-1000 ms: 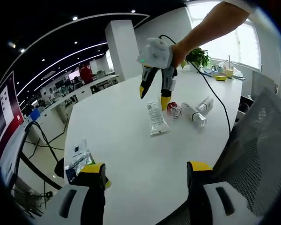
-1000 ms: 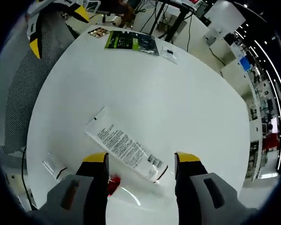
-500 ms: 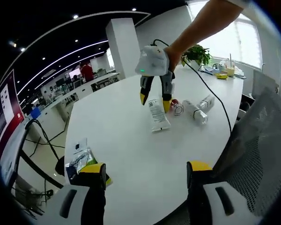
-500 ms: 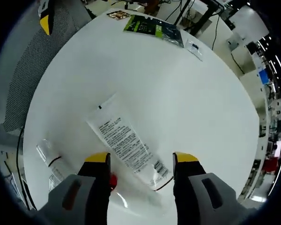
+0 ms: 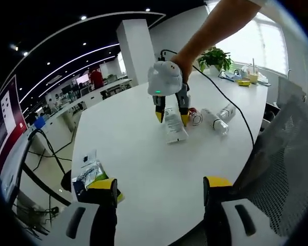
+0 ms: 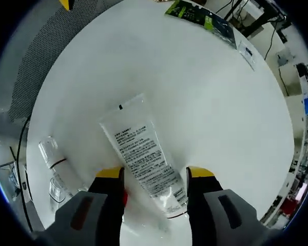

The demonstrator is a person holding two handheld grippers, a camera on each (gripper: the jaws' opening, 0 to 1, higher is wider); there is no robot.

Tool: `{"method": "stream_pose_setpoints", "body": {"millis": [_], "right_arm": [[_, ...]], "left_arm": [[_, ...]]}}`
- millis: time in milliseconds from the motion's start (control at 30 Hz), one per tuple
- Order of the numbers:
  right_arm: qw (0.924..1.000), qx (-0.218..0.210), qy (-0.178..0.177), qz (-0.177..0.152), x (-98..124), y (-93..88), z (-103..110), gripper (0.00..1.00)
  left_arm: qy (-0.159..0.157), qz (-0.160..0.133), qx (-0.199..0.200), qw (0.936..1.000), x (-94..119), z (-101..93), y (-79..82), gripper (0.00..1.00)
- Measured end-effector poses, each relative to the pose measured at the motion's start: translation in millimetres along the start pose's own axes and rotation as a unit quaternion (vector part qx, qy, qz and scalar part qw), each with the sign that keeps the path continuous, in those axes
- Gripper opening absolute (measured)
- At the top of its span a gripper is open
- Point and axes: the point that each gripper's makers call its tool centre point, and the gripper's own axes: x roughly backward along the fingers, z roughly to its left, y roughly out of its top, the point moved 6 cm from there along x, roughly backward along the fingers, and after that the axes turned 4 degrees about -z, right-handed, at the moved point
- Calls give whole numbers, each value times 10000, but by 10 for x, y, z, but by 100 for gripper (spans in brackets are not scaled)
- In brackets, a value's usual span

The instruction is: Arrange the skincare products in the storage area until every visible bottle or jar stands upright without overlapping.

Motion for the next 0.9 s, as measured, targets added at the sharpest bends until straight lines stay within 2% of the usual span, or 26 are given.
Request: {"method": "stream_pose_setpoints", "body": {"millis": [167,367,633,700,900], "right_arm": [[9996,44,270,-70,-11,-6,29,42],[9991,45,411,-131,-29,-9,1,42],[9990,23,424,-145,-20,-6,4,41],[9989,14,424,-195,-7,-10,4,37],[9989,25,435,-190,-12,-11,-4,33]], "left_arm": [[-10,32,-16,10000,4,-2,-12,68],[-29,80,-17,10000,-2,-7,-24,68],[-44,113,-22,9999,-11,-9,-33,68],[-42,124,-26,9999,-11,-9,-35,68],[-42,133,-40,9999,-15,-5,-39,68]]}}
